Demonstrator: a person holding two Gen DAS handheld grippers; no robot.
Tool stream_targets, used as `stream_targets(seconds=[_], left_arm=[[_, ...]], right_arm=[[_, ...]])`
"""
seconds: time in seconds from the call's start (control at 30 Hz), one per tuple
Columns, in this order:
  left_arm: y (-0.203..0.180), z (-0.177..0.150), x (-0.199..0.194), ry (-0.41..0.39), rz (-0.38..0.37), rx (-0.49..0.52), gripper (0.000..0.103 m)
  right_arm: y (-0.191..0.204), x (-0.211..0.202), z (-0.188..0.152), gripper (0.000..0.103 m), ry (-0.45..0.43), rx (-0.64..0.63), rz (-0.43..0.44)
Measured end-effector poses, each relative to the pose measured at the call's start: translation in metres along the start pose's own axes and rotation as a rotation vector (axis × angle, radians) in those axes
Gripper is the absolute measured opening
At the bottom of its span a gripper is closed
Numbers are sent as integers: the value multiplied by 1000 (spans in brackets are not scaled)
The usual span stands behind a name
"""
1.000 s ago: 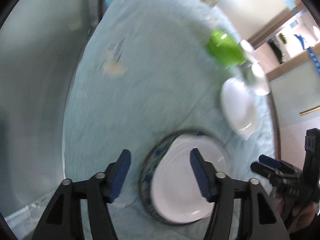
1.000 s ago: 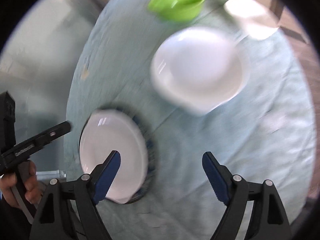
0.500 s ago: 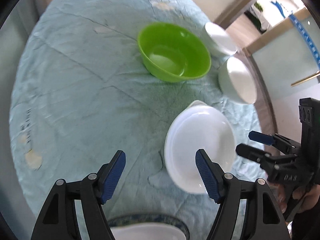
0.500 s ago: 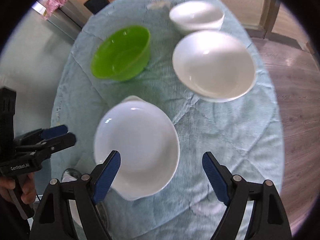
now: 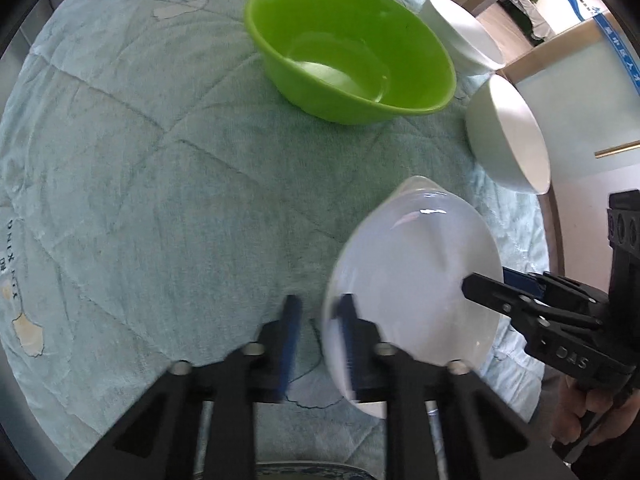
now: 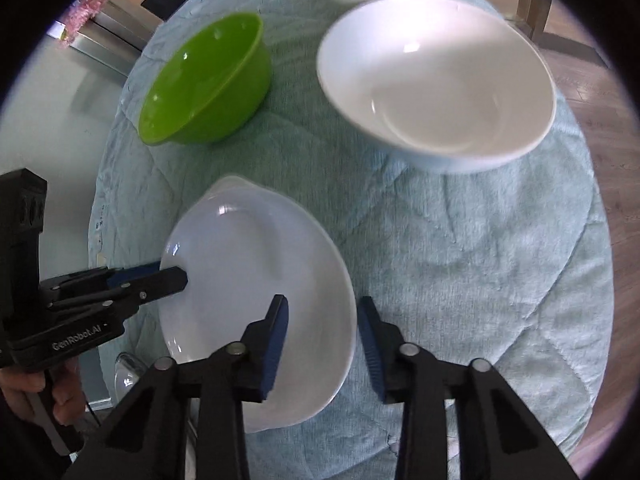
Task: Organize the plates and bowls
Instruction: 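Close both grippers on the second white plate rim and lift it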
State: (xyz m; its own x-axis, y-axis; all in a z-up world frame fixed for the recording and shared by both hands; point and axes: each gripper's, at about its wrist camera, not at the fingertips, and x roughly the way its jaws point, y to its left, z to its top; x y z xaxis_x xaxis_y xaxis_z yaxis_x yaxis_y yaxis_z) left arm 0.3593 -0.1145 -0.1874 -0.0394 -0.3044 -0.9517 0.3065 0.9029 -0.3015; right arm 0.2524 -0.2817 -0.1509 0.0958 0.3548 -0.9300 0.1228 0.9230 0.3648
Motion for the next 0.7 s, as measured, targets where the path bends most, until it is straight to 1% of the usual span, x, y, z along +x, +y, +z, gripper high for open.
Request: stream_targets(seconds=[0.03,0.07,0.1,0.2,0.33,0.47,0.57,0.63,0.67,0.7], left_arm=[[-2,0,0,0,8,15,6],[-6,0,1,0,19,24,6],[-7,0,1,-2,28,29,6],[-5,1,1,-9,23,13,6],[-8,0,-2,-18,37,31,5],[-8,-2,-12,-35,44,24,5],[-16,-6,-28,-62,61,45,5],[-24,-11,-46,-90,63,53,5],[-29,-15,-62,-110,61,53,5],[-31,-18,-75,-127,56,51,5]], right_arm=[[1,1,1,20,6,1,-11],[1,1,1,16,1,0,-27],[1,1,1,16,0,0,-30],[1,0,0,15,-4,-6,-27],[1,-2,-3,13,-16,-23,-30],[3,-5,-6,12,-24,-12,-21],[8,-18,-9,12,-49,-19,-25],[12,-36,-11,12,-74,-16,-18],[14,-46,-13,11,-88,-19,-15],[17,-61,-15,10,-115,-25,-9]])
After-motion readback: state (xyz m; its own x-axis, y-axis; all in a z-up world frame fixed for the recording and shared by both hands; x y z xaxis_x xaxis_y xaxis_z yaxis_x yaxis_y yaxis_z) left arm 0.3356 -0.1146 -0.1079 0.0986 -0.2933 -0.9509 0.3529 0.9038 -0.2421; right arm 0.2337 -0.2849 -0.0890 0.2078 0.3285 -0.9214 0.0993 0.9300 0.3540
